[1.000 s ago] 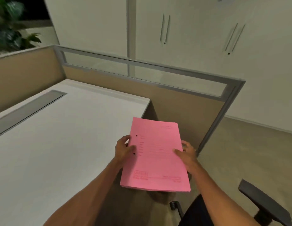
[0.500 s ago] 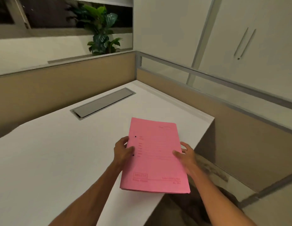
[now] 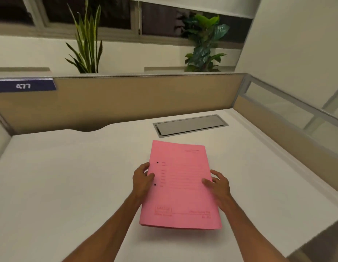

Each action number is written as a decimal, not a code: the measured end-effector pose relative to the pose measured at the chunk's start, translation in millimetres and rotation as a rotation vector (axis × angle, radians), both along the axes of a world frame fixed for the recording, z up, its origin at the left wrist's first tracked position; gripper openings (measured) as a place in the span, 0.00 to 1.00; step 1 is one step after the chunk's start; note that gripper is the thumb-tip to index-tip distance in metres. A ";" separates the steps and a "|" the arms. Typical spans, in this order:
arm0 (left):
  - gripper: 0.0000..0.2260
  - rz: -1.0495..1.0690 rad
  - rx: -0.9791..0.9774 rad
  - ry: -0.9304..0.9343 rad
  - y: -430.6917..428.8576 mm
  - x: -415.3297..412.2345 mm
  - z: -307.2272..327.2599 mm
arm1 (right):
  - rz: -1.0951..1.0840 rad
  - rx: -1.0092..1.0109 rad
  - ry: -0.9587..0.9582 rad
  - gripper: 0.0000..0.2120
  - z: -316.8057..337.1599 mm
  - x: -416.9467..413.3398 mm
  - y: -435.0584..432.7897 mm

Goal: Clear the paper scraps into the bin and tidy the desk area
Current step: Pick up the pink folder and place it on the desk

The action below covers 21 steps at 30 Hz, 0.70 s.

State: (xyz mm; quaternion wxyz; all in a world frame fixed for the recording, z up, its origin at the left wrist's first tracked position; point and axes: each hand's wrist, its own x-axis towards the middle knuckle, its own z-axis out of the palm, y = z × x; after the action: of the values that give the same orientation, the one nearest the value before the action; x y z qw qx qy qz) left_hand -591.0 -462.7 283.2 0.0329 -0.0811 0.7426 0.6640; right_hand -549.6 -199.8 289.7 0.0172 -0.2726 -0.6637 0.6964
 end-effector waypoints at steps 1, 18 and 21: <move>0.19 0.024 0.000 -0.003 -6.5 -4.7 -0.1 | 0.030 0.002 -0.004 0.27 -1.8 -13.5 -5.0; 0.20 0.339 -0.027 -0.058 -87.9 -115.0 -1.2 | 0.404 0.092 0.031 0.23 -17.6 -229.7 -97.8; 0.22 0.349 -0.075 -0.086 -100.1 -137.4 -5.7 | 0.427 0.141 0.047 0.23 -22.7 -254.6 -114.2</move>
State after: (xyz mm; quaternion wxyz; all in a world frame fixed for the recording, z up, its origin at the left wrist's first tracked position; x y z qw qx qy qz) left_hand -728.4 -562.7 277.6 -0.0540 -0.2381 0.7394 0.6275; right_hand -804.2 -314.0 267.0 -0.0960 -0.1076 -0.7529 0.6421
